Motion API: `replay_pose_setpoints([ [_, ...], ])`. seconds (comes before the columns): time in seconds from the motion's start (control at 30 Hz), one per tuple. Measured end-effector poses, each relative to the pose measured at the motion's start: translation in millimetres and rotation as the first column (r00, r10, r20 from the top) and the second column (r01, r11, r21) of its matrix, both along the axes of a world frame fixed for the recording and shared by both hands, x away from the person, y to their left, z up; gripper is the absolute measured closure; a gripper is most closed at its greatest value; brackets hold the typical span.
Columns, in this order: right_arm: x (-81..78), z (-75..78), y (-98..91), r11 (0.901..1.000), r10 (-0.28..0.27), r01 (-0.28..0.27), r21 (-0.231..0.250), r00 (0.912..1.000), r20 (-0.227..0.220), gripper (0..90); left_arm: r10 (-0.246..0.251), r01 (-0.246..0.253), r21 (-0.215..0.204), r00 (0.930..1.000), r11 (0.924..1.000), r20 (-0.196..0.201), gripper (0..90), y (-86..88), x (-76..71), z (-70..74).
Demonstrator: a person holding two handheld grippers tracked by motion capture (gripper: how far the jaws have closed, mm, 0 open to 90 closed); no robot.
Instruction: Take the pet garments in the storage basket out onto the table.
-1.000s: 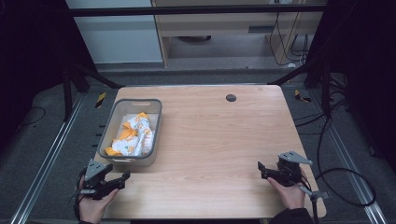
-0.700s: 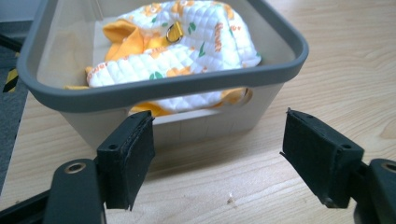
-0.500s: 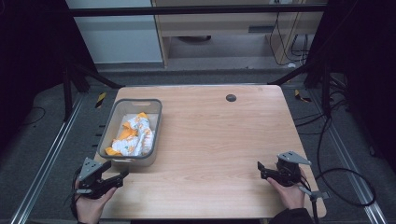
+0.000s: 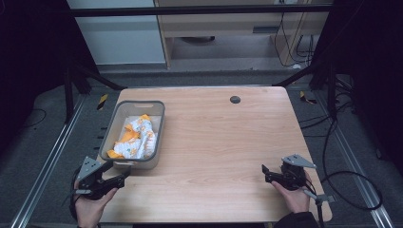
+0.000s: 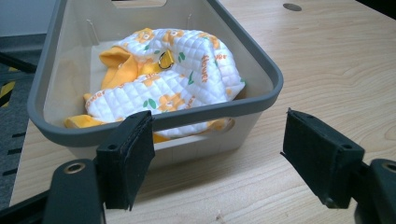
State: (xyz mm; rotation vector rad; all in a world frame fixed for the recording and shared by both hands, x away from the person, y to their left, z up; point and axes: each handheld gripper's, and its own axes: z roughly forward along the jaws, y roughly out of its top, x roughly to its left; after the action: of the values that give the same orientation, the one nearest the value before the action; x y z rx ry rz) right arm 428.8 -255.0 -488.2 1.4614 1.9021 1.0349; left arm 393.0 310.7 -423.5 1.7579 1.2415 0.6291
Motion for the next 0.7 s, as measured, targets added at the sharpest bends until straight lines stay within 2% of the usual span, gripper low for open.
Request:
replay_pose_setpoints([
  [0.3,-0.6,-0.2,-0.7,1.0,-0.002,0.002,0.003,1.0,-0.004,13.7,-0.015,0.015,0.0,0.9998,0.9999,0.014,24.3,-5.6,4.1,9.4],
  [0.53,-0.3,-0.5,-0.5,1.0,0.004,-0.004,0.005,1.0,-0.004,14.0,-0.006,0.006,-0.005,0.9993,1.0,0.038,24.1,-5.4,7.3,18.0],
  [0.7,-0.3,-0.7,-0.4,1.0,0.007,-0.007,0.001,1.0,-0.001,14.2,0.0,0.001,-0.014,0.9993,0.9999,0.037,24.1,-3.9,13.7,20.6],
])
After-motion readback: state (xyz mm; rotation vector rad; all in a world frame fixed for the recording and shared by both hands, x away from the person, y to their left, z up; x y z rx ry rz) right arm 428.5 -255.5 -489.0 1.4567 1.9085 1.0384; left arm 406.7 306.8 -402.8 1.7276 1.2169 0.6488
